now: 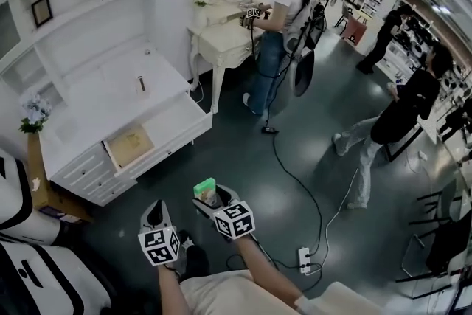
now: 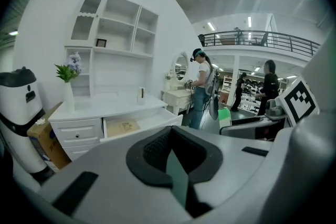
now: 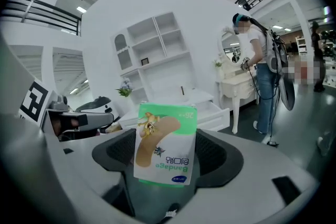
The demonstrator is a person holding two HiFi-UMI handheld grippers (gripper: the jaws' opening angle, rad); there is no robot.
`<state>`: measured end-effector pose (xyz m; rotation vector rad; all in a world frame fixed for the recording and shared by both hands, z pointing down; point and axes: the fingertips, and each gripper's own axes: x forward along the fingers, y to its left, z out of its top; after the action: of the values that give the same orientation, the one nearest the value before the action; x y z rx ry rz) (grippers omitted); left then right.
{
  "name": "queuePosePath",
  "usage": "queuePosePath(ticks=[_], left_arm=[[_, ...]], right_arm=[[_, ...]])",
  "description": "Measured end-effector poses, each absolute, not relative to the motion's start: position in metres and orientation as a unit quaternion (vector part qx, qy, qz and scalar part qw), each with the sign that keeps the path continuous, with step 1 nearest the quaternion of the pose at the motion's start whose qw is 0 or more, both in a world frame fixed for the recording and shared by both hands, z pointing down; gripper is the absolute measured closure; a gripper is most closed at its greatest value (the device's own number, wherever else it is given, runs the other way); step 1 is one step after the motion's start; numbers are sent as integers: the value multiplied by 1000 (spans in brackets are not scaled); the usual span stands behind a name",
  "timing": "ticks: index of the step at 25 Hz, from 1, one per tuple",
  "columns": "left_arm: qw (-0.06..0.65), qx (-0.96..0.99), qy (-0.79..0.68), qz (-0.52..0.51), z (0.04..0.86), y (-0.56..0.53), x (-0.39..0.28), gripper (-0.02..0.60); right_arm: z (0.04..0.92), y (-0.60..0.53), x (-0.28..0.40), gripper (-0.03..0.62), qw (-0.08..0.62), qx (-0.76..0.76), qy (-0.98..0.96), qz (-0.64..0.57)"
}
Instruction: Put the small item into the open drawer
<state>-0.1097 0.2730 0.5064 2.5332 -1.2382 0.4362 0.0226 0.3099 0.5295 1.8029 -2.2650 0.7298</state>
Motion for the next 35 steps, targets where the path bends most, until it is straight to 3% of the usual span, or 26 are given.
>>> queuePosePath(ticks=[16,26,35], left_arm=[[182,885,-412,119,518,97,-138,565],[191,884,-407,132,531,56,-126,565],[178,877,-427,130,525,-31,-104,565]], right_arm=[[535,138,-10,223,89,620,-744,230],[546,107,9,223,94,632,-732,238],[544,16,30,223,115,601,-760,218]])
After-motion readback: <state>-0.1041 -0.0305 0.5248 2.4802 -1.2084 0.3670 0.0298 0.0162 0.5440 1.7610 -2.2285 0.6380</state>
